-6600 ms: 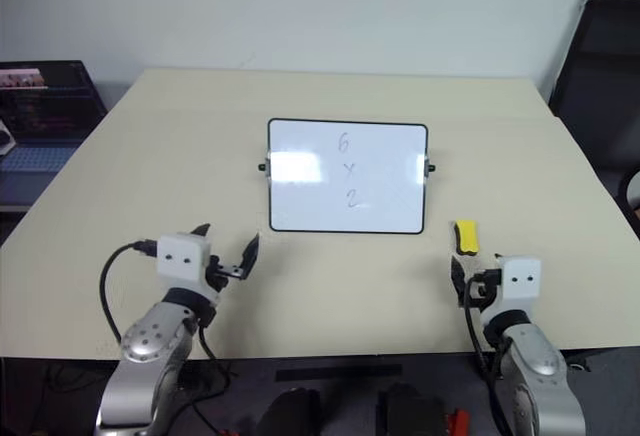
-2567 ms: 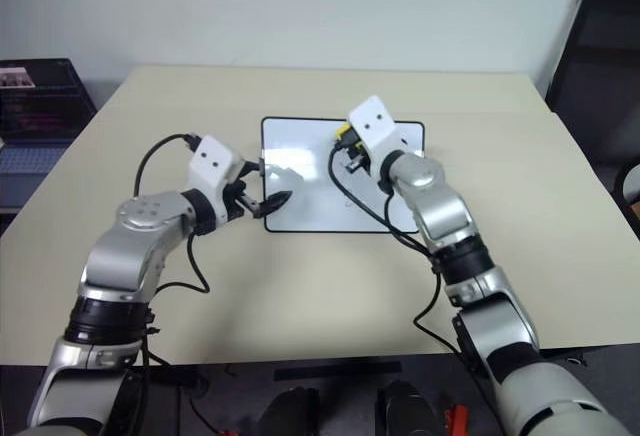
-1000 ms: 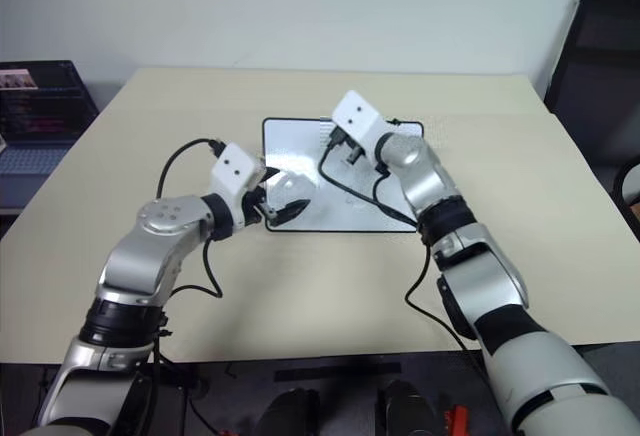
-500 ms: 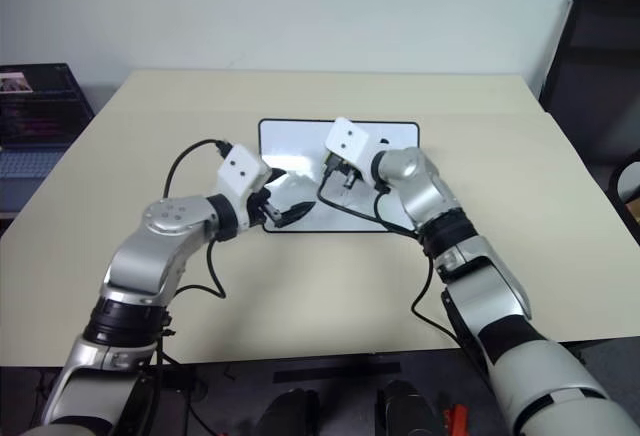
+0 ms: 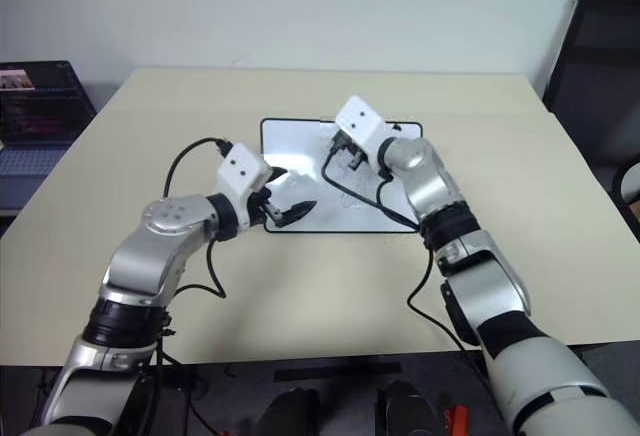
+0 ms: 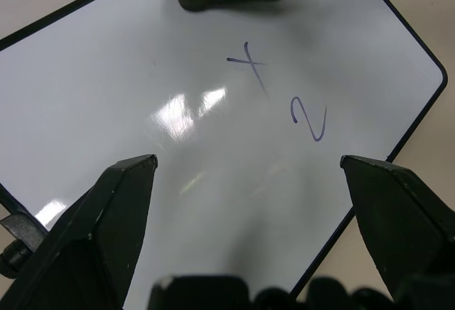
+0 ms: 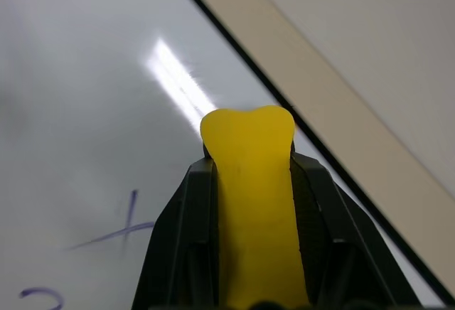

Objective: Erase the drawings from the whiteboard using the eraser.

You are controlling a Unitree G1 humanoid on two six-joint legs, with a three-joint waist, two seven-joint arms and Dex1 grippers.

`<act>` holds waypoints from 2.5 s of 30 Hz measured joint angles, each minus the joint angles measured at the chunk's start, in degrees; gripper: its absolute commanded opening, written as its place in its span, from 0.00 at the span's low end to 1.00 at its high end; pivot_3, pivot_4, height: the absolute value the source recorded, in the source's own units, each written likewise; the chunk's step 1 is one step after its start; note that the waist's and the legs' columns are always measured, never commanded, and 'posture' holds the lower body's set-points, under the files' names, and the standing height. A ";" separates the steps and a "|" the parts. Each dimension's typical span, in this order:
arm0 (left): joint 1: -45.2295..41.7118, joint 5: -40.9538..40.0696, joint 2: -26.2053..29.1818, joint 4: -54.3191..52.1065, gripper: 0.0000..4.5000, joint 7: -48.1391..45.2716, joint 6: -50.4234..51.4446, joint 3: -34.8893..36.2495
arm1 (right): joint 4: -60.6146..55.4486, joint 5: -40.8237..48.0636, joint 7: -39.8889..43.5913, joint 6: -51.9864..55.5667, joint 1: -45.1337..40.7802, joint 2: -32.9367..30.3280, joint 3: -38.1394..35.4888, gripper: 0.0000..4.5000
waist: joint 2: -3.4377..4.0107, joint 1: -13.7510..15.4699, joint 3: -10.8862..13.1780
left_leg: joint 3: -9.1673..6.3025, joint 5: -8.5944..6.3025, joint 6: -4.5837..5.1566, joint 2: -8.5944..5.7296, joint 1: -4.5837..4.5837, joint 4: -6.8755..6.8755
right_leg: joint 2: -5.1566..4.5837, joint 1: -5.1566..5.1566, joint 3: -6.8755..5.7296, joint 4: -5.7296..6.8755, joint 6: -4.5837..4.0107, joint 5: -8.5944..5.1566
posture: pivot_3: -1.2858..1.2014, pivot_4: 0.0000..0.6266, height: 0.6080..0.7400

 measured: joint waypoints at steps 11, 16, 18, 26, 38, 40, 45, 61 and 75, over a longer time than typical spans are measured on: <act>1.15 -0.55 0.09 -0.73 1.00 0.04 0.19 0.99 | -7.88 3.69 -1.27 4.28 3.46 0.98 -3.73 0.23 | 0.01 0.02 0.01 | -0.06 0.00 0.00 0.02 -0.07 -0.01 | -0.01 -0.04 -0.02 -0.02 0.00 0.00 | 0.52 0.24 1.00; 3.46 -2.19 1.21 -0.39 1.00 -0.30 0.15 4.26 | -26.78 12.83 1.60 12.86 11.68 1.39 -9.48 0.23 | 0.02 0.08 0.02 | -0.18 -0.03 -0.01 0.05 -0.18 -0.07 | -0.02 -0.13 -0.04 -0.08 0.00 -0.01 | 0.52 0.24 1.00; 4.57 -3.02 1.21 -0.41 1.00 -1.10 -0.39 5.38 | -36.95 16.59 2.56 18.00 16.27 1.26 -10.30 0.23 | 0.02 0.17 0.02 | -0.25 -0.04 -0.01 0.04 -0.24 -0.05 | -0.07 -0.15 -0.09 -0.09 0.00 -0.01 | 0.52 0.24 1.00; 8.05 -6.20 1.78 -0.14 1.00 -3.65 -4.02 9.42 | -61.48 25.01 3.25 29.11 35.44 -3.43 -12.68 0.23 | 0.01 0.31 0.02 | -0.33 -0.03 0.00 -0.01 -0.27 0.01 | -0.06 -0.12 -0.20 -0.09 0.01 -0.02 | 0.52 0.24 1.00; 8.32 -7.77 4.00 1.15 1.00 -6.05 -5.21 11.25 | -65.95 26.11 0.35 26.84 45.66 -7.20 -12.74 0.23 | 0.00 0.13 0.02 | 0.01 -0.03 0.00 0.02 -0.13 0.01 | 0.01 -0.06 -0.06 -0.10 0.18 -0.12 | 0.52 0.24 1.00; 8.42 -7.77 4.08 1.31 1.00 -6.11 -5.21 11.25 | -65.94 25.90 -0.14 25.73 45.50 -7.20 -12.48 0.23 | 0.00 0.16 0.02 | 0.01 -0.03 0.00 0.02 -0.13 0.01 | 0.01 -0.06 -0.07 -0.10 0.19 -0.13 | 0.52 0.24 1.00; 8.49 -7.66 4.03 1.35 1.00 -5.57 -5.22 11.24 | -65.02 25.41 -0.45 24.48 43.78 -7.42 -11.01 0.23 | -0.01 0.16 0.02 | 0.01 -0.03 0.00 0.02 -0.13 0.01 | 0.01 -0.06 -0.06 -0.10 0.19 -0.12 | 0.52 0.24 1.00; 10.16 -7.14 4.41 -1.00 1.00 -4.04 -4.08 9.73 | -43.12 13.61 -1.99 15.47 24.88 -6.37 -0.35 0.23 | -0.01 0.12 0.03 | 0.08 -0.03 0.00 0.02 -0.11 -0.01 | 0.01 -0.07 -0.03 -0.11 0.02 -0.03 | 0.52 0.24 1.00; 9.96 -5.89 4.93 -0.71 1.00 -6.39 -5.13 6.55 | -11.77 4.58 -6.83 1.44 9.68 -0.52 1.15 0.23 | -0.01 0.09 0.03 | 0.06 -0.03 0.00 0.02 -0.12 -0.02 | -0.01 -0.09 -0.04 -0.08 0.00 -0.01 | 0.52 0.24 1.00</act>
